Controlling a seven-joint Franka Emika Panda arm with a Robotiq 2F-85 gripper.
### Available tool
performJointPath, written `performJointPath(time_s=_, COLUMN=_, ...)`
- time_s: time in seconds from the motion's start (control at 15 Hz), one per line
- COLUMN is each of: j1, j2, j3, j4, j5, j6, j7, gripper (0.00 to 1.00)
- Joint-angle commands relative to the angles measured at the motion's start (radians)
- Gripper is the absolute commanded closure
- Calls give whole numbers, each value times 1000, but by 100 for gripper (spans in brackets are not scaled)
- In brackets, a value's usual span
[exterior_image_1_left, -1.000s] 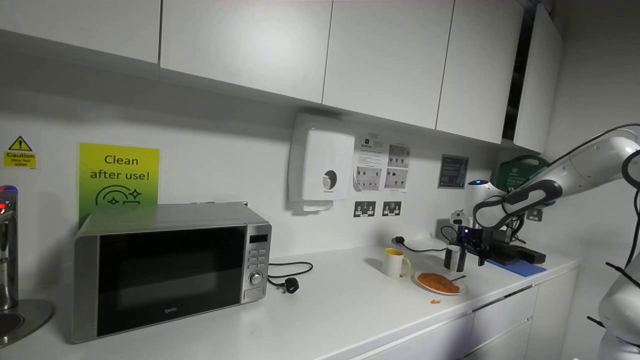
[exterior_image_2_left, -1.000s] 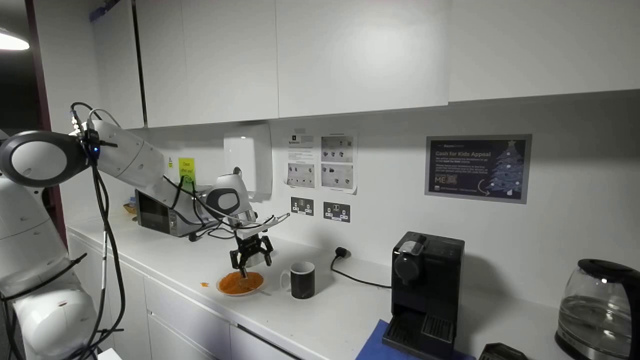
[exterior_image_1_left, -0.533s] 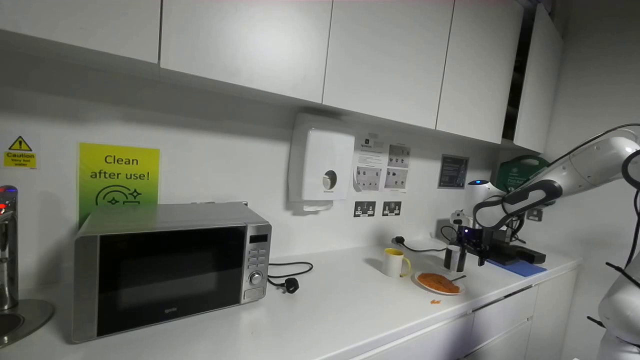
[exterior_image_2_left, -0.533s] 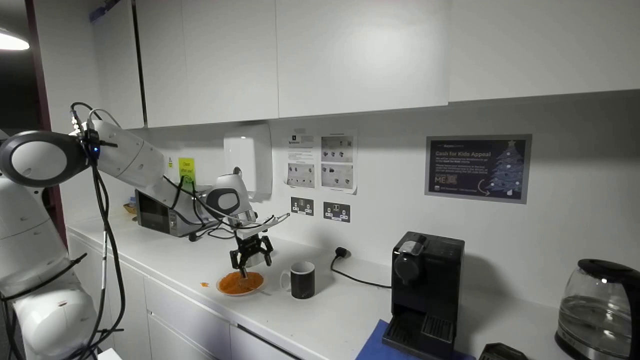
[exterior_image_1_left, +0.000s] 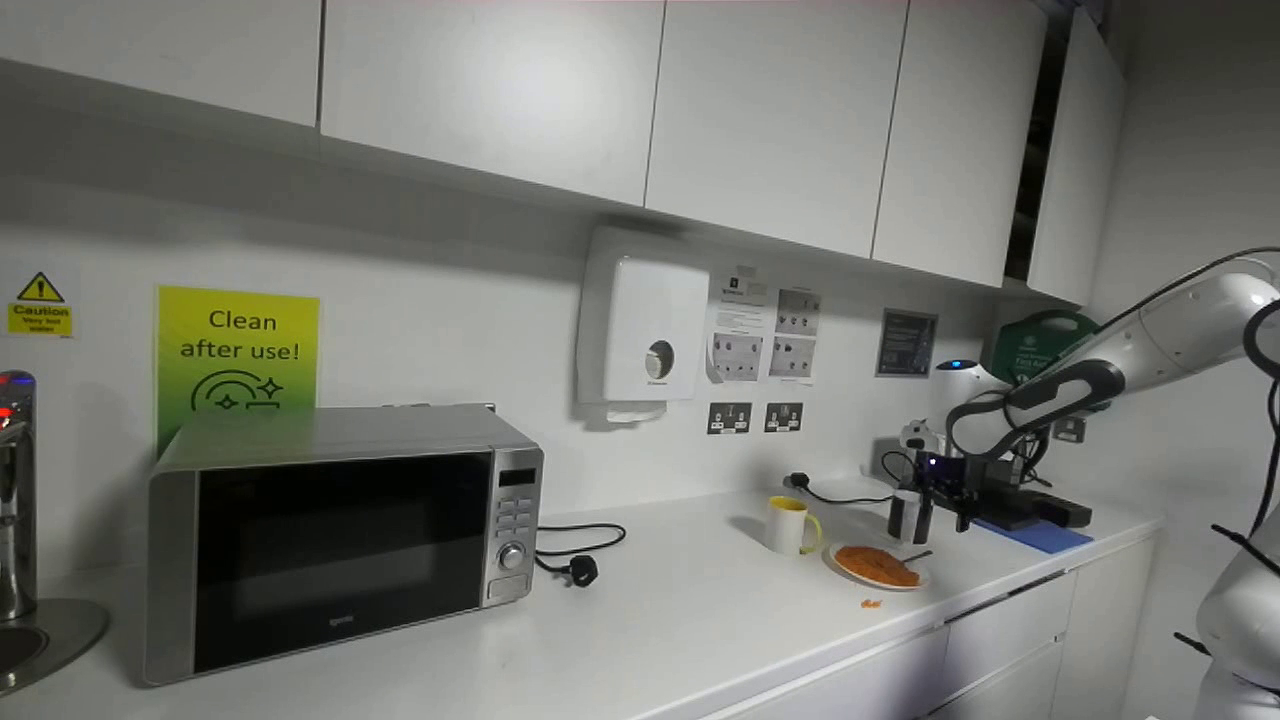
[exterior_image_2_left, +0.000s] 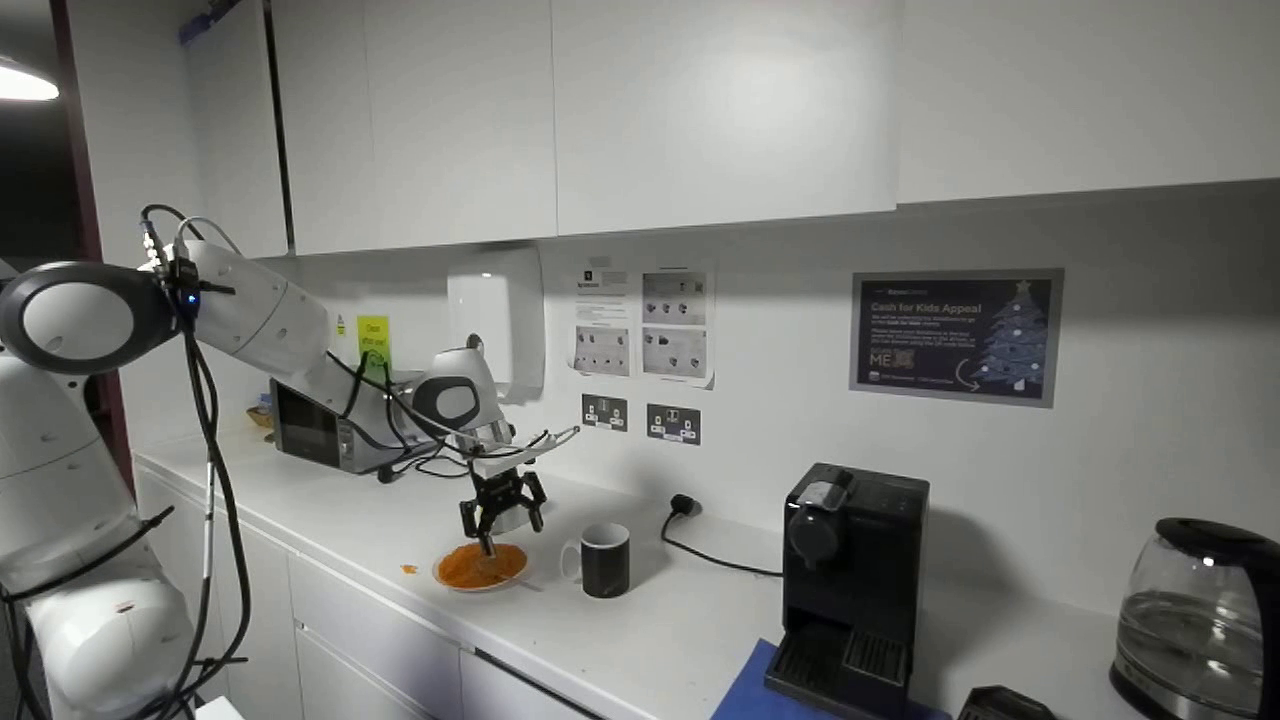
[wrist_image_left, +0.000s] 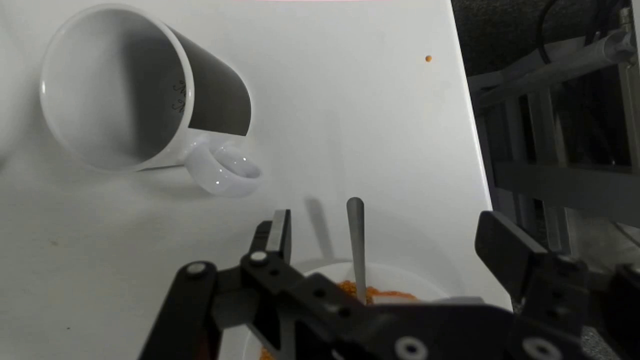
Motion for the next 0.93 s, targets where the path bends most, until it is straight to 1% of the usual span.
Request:
performJointPath(time_s=0.0, j1=0, j2=0, j3=0, j4=1, j5=1, j6=-2, j7=0, gripper=0)
performJointPath(time_s=0.67, j1=0, j2=0, j3=0, j4=1, j5=1, j6=-2, j7=0, gripper=0)
performJointPath(time_s=0.87, j1=9, j2=2, j3=-10, j4=-4, j5=34, j6=25, j7=-34, gripper=0)
